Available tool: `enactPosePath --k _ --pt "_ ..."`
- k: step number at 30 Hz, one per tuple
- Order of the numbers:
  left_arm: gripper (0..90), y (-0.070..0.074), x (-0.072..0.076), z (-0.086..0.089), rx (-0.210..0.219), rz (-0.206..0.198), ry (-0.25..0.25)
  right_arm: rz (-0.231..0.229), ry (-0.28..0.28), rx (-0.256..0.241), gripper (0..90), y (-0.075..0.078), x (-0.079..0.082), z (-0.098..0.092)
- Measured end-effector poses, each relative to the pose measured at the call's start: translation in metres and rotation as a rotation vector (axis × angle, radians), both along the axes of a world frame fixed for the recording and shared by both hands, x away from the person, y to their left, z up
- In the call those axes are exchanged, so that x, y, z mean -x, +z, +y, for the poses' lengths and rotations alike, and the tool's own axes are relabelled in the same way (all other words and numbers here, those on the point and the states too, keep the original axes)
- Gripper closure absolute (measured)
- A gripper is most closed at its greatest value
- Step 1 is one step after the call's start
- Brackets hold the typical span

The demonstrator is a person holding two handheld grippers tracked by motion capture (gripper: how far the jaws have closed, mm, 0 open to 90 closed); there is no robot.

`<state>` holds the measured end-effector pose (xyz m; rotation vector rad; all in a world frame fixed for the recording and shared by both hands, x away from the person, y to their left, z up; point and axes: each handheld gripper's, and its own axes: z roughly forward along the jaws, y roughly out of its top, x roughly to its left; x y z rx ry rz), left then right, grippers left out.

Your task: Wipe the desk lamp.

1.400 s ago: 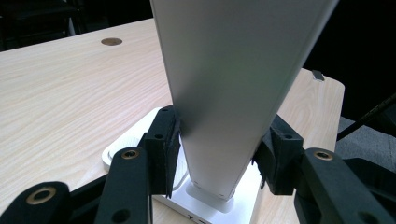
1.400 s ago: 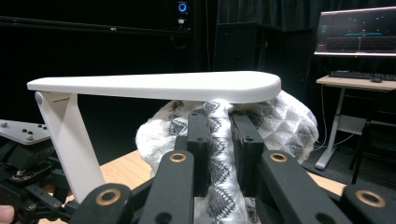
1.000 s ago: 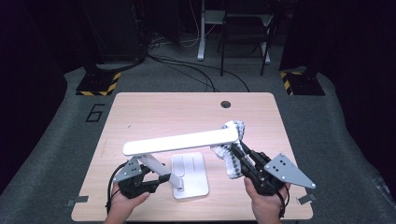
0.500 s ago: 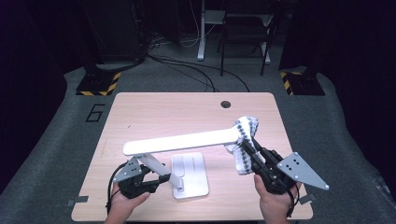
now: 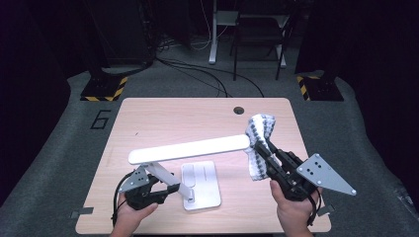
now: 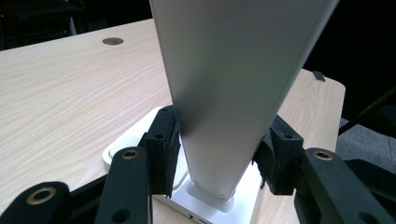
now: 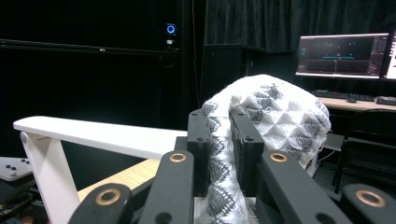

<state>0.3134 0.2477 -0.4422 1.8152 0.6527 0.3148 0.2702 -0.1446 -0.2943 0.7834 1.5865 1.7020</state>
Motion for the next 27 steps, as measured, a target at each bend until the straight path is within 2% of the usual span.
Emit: enactPosePath --k 5,9,14,16,21,24,27 --pt "54.1 0.000 0.000 -0.001 0.004 0.002 -0.001 -0.023 0.009 0.014 80.1 0.010 0.000 0.000" --pt "54.2 0.000 0.000 -0.003 0.001 -0.006 -0.004 -0.037 0.018 -0.005 80.2 0.019 -0.001 -0.002" --pt "54.2 0.000 0.000 -0.003 0.001 -0.005 -0.003 -0.041 0.029 0.017 80.1 0.025 -0.002 0.002" --pt "54.2 0.000 0.001 -0.003 0.005 -0.003 -0.003 -0.029 0.033 0.025 80.1 0.023 -0.005 0.004" --pt "54.3 0.000 0.001 -0.003 0.006 -0.004 -0.003 0.032 0.043 0.028 79.9 0.011 -0.012 0.012" --pt "54.2 0.000 0.001 -0.004 0.006 -0.004 -0.004 0.042 0.046 0.040 79.8 0.008 -0.013 0.015" --pt "54.2 0.000 0.001 -0.005 -0.004 -0.005 0.001 0.029 0.043 0.065 79.6 0.008 -0.012 0.019"
